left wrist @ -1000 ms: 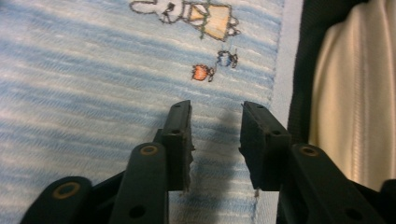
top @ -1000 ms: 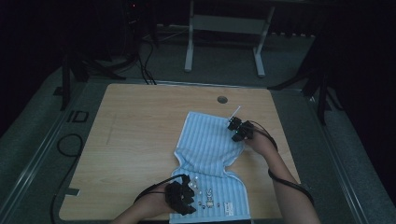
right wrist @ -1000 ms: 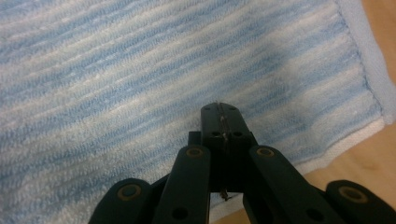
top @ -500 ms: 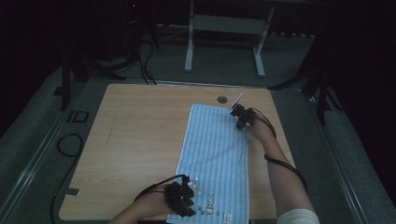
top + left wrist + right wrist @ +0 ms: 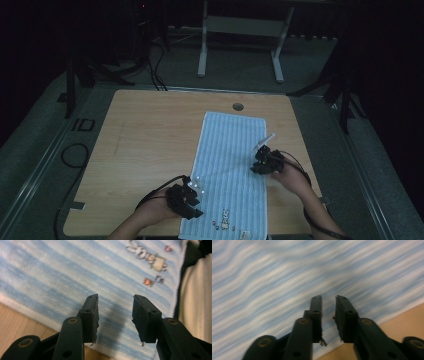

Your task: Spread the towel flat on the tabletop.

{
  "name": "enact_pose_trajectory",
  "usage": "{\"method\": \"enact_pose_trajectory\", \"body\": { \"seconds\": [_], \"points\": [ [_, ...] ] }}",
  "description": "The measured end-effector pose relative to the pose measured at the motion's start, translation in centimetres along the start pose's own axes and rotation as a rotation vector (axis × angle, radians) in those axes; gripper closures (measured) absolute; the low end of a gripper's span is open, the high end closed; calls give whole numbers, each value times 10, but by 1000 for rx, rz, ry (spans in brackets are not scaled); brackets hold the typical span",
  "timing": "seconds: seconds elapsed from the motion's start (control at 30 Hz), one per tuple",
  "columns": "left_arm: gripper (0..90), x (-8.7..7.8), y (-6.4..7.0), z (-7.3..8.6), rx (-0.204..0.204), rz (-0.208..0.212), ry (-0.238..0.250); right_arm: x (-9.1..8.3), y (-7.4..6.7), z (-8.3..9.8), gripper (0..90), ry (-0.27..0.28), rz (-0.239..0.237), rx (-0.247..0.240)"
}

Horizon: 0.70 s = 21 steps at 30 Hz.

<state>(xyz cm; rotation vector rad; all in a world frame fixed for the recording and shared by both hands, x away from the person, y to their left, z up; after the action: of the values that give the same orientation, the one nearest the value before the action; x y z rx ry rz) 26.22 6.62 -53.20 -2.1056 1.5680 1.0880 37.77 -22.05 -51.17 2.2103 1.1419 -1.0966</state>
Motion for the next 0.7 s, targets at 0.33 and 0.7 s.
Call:
{"method": "enact_pose_trajectory", "body": {
  "seconds": [0.33,0.7],
  "points": [
    [551,17,14,-3,17,44,-6,-6,-17,39,693,-29,0,-4],
    [542,31,30,-13,57,84,-15,-12,2,46,683,-62,-6,28]
  ]
}}
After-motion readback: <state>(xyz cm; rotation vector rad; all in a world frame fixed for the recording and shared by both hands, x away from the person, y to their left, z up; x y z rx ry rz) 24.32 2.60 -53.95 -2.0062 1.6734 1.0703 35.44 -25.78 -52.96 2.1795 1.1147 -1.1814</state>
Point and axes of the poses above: each handheld gripper's, and its own axes: x roughly forward along the jaws, z roughly out of its underside, y roughly to its right, the point moved 1 cm from there along x, roughly forward along the jaws, and after that the axes turned 15 degrees about y, right-handed, at the moved point
